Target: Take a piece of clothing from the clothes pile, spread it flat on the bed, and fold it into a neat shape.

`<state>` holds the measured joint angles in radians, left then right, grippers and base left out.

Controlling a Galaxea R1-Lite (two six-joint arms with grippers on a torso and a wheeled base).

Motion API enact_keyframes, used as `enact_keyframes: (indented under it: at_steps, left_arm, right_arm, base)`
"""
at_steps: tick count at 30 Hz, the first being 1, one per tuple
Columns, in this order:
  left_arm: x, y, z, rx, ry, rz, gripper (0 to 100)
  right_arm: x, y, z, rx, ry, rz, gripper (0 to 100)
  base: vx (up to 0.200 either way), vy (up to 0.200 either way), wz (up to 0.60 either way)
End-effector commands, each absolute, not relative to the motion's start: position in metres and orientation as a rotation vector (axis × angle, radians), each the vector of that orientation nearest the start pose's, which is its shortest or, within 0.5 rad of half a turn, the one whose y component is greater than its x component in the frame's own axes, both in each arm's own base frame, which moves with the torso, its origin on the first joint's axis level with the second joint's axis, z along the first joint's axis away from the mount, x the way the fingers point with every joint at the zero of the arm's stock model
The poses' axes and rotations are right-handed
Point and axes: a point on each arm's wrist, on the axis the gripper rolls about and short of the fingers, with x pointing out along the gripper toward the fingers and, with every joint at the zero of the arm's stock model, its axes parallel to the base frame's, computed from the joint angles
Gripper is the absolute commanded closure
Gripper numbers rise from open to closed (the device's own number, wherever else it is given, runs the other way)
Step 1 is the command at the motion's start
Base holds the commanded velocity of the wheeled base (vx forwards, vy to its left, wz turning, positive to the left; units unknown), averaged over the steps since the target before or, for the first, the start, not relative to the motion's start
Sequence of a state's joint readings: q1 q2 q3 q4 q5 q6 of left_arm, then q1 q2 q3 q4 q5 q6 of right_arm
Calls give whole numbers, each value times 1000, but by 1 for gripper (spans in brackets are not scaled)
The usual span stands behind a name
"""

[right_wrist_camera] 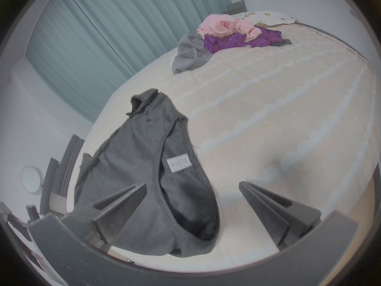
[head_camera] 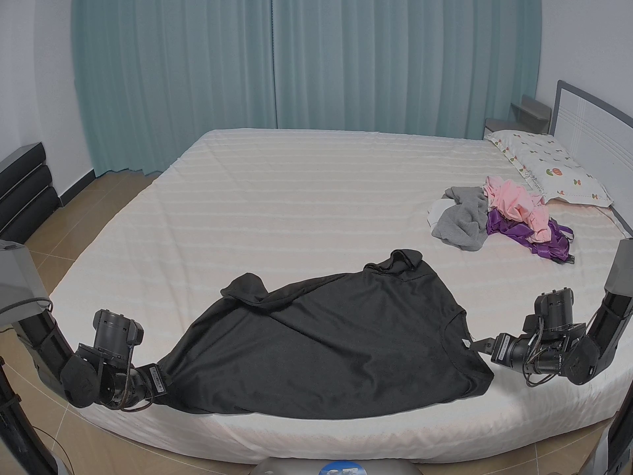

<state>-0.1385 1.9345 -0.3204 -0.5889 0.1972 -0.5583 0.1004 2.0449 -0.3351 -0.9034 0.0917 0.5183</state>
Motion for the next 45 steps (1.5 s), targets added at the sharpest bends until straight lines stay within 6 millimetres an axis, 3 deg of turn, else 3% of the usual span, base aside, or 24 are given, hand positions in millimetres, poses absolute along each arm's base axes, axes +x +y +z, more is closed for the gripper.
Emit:
enact_keyframes:
  at_steps: [1, 7, 14, 20, 28, 35, 42, 45]
  left_arm:
    - [228, -24, 24, -355, 921, 332, 0]
    - [226, -24, 48, -409, 833, 263, 0]
    - [235, -27, 63, -511, 757, 244, 0]
    - [234, -30, 64, -559, 768, 191, 0]
    - [248, -39, 60, -560, 782, 161, 0]
    - [287, -59, 58, -573, 754, 115, 0]
    - [344, -89, 43, -600, 724, 68, 0]
    - [358, -103, 39, -615, 730, 52, 0]
  right_arm:
    - [262, 24, 33, 538, 736, -29, 0]
    - [263, 23, 58, 603, 636, -19, 0]
    - [263, 26, 57, 607, 645, -10, 0]
    - [262, 27, 56, 605, 652, -9, 0]
    - [260, 35, 52, 596, 675, 16, 0]
    - [261, 39, 49, 612, 691, 19, 0]
    - [264, 39, 42, 611, 716, 9, 0]
    - [265, 40, 39, 610, 724, 6, 0]
  base:
    - [0, 0, 0]
    - [0, 0, 0]
    - [0, 0, 0]
    - [167, 0, 0]
    - [0, 0, 0]
    - [0, 0, 0]
    - [0, 0, 0]
    - [0, 0, 0]
